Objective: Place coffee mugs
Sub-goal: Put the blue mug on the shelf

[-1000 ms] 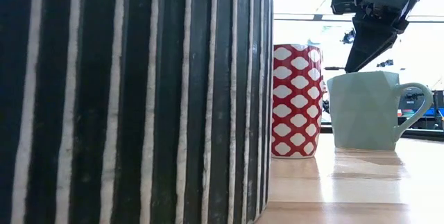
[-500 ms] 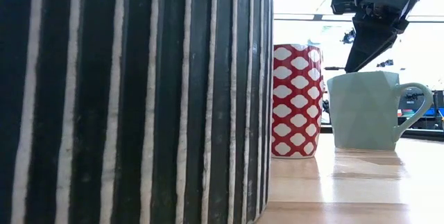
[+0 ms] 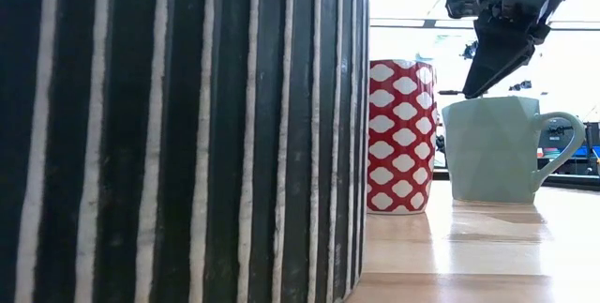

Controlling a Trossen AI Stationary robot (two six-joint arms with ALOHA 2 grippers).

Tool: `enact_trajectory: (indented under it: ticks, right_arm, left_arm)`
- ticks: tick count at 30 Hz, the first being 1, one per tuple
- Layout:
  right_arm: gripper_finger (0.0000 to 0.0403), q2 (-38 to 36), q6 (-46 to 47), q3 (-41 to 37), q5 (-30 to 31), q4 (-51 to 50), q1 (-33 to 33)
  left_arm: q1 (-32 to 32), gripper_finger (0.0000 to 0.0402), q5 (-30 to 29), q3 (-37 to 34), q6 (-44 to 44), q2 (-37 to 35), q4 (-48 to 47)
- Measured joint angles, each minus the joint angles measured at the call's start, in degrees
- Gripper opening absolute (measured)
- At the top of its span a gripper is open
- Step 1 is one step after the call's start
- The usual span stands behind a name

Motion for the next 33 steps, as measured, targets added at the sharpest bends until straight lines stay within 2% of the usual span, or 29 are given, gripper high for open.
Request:
enact_trajectory:
  ticks: [7,22,33]
  right_arm:
    - [0.0096,0.0,0.0,0.0,-0.07,0.37,0.0]
    - [0.0096,0.0,0.02,0.0,-1.5,0.82,0.0]
    - [0.0096,-0.01,0.0,0.0,-1.57,0.83,0.0]
  left_arm:
    - [0.0,0.005,-0.29,0.0,-0.07,0.0,-0.04]
    - [0.0,0.0052,-3.49,0.19,-0.11,0.0,-0.27]
    - [-0.21,0.0054,-3.36,10.42,-1.35,0.0,-8.42]
